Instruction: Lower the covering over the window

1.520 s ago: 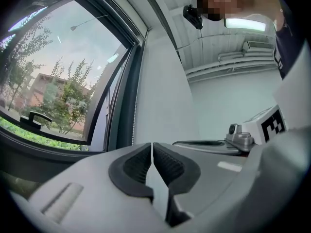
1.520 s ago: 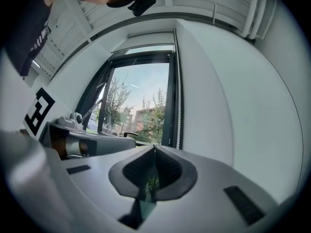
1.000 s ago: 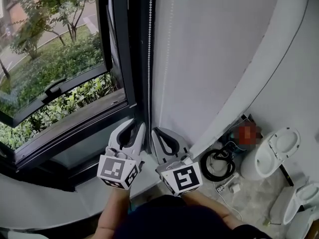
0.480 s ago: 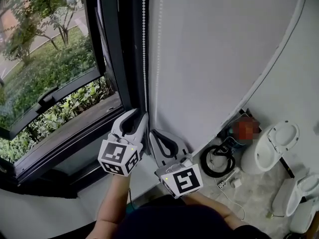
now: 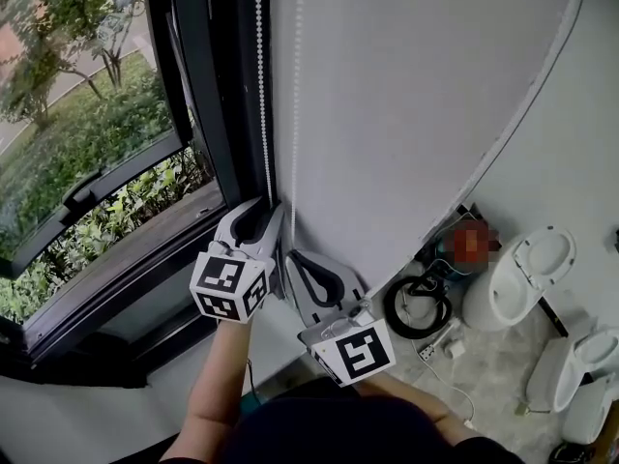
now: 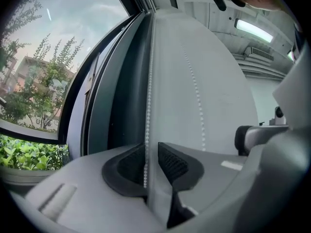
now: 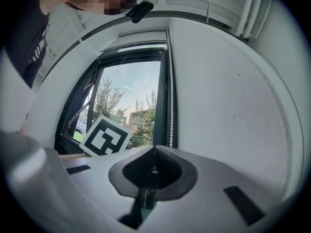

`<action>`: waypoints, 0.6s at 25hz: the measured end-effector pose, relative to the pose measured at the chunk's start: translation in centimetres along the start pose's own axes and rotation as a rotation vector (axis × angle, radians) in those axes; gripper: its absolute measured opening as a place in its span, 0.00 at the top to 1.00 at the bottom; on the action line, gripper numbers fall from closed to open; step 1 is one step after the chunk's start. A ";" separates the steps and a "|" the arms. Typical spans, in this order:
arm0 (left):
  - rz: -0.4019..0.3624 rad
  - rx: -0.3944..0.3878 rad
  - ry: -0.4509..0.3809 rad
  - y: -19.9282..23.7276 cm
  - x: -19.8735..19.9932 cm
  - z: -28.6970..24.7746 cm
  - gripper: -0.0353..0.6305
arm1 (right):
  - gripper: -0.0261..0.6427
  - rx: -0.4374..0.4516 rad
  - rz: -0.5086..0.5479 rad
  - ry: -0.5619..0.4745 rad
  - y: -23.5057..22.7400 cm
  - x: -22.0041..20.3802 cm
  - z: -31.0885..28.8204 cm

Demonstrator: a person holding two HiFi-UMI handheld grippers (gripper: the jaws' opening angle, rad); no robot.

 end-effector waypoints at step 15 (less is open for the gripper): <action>0.093 -0.025 0.071 -0.6 -1.1 -1.3 0.91 | 0.94 0.039 -0.023 -0.037 -0.1 1.3 1.9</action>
Point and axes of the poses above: the fingertips, and each gripper's own axes: z backward along the fingers, y to its left, x out of its top, the point moved 1 cm from there along z, backward along the fingers, and after that the axes turned 10 degrees about -y, right-handed, at the moved point
